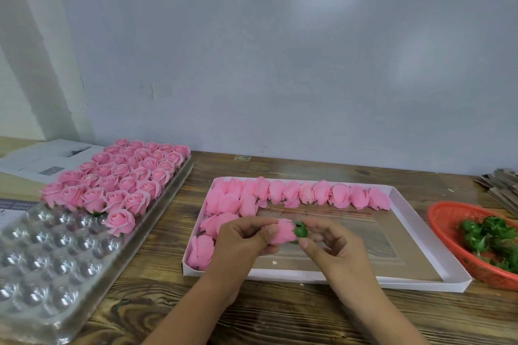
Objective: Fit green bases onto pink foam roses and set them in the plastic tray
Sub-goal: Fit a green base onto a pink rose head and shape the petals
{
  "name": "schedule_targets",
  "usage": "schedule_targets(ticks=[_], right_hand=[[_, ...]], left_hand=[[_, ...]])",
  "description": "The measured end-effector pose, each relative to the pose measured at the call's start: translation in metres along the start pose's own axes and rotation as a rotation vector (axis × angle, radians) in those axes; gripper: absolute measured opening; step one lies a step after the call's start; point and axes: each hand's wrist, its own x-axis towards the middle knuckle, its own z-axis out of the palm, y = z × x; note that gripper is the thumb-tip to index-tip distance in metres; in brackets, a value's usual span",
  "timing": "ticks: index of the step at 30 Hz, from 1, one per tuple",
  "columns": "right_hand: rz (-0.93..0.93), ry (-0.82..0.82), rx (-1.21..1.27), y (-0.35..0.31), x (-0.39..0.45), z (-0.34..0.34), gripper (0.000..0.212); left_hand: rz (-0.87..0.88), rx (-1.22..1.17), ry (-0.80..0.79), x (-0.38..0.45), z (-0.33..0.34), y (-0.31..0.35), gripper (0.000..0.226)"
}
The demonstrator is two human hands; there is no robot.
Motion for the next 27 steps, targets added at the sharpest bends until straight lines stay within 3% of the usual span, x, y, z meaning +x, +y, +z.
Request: schedule_targets(ticks=[4, 9, 27], right_hand=[[0.028, 0.017, 0.044, -0.0007, 0.0005, -0.0002, 0.028], [0.046, 0.015, 0.101, -0.0056, -0.0005, -0.0008, 0.033], [-0.006, -0.018, -0.085, -0.0028, -0.0036, -0.0002, 0.045]], left_hand=[[0.024, 0.024, -0.014, -0.0025, 0.0012, 0.0005, 0.012], [0.041, 0.033, -0.029, -0.0033, 0.0022, 0.0015, 0.012], [0.030, 0.037, -0.041, -0.0032, 0.0018, 0.0026, 0.012]])
